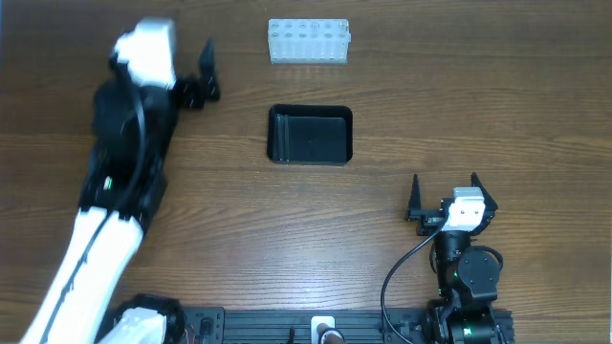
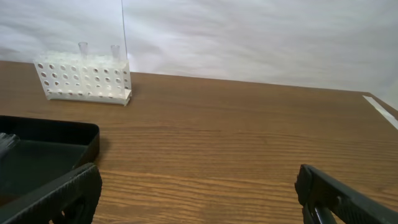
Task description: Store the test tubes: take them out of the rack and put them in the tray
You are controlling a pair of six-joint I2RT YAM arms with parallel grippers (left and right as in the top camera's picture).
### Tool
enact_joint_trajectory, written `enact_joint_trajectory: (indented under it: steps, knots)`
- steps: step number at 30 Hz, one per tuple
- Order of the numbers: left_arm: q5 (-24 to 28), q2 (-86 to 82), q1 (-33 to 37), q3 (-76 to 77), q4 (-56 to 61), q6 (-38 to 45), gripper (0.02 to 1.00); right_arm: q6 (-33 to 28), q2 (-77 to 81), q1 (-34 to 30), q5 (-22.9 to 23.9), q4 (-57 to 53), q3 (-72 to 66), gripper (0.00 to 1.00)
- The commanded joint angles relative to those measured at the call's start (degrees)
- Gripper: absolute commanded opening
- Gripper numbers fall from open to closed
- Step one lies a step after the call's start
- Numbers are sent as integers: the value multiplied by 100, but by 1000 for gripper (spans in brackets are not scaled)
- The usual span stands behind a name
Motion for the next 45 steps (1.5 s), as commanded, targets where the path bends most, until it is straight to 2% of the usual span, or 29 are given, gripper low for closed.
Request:
enact_joint_trajectory:
  steps: [1,9,16,25,35,45]
  knots:
    - [632,-1261,341,-1211,138,63,1000,-7,-52,26,74,9,-48,991]
    - [824,-3674,726,-3274,92,61,1000,-7,-52,26,74,9,-48,991]
    - [1082,-4776,1014,-3993,-433,63,1000,-7,-52,26,74,9,-48,991]
    - [1082,-5362,1222,-4013,-1528,63,1000,-7,-52,26,74,9,-48,991]
    - [1231,-5912,1220,-4586,-1080,63,1000,-7,-52,26,74,9,-48,991]
    - [1290,-5958,1222,-4592,-1167,63,998,-7,-52,26,74,9,-48,993]
